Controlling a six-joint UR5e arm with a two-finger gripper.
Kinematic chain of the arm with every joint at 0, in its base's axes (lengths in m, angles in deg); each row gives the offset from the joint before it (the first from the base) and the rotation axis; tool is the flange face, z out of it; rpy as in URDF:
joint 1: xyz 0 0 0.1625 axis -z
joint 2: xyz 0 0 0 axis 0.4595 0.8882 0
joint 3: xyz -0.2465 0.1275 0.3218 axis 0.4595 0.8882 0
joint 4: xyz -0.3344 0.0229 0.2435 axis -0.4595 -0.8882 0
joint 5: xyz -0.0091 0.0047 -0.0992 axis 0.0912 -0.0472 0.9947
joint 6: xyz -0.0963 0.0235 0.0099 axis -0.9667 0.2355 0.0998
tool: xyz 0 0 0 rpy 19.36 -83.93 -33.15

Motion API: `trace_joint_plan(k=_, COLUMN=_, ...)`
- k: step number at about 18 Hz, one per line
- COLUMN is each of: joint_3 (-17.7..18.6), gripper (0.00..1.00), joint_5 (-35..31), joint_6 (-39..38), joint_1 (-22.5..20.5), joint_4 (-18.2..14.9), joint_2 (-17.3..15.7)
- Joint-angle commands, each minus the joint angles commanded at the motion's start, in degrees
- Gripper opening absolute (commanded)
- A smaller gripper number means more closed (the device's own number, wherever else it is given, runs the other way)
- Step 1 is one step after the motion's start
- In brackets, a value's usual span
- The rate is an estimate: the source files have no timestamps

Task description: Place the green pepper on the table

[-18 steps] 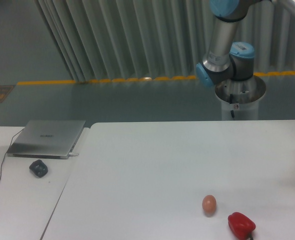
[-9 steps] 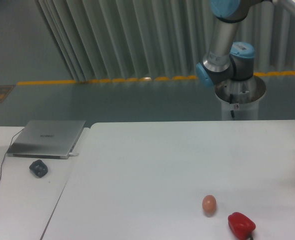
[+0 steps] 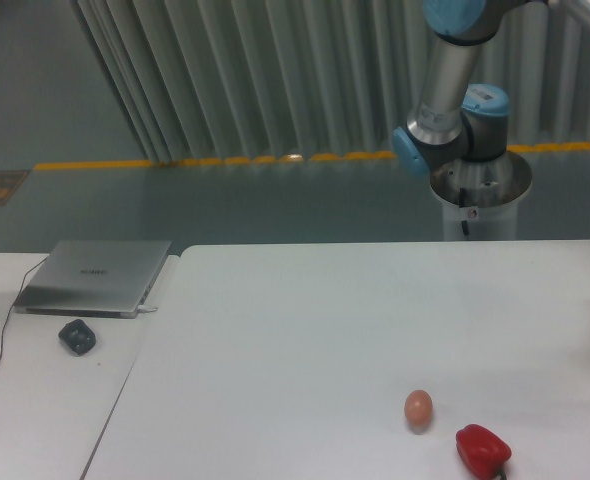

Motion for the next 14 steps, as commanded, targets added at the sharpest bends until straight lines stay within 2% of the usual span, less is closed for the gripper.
trace_joint_plan(k=14, joint_3=0.4, gripper=1.00, joint_5=0.0, joint_6=0.7, joint_1=-1.4, joint_4=0.2, joint_2=0.4)
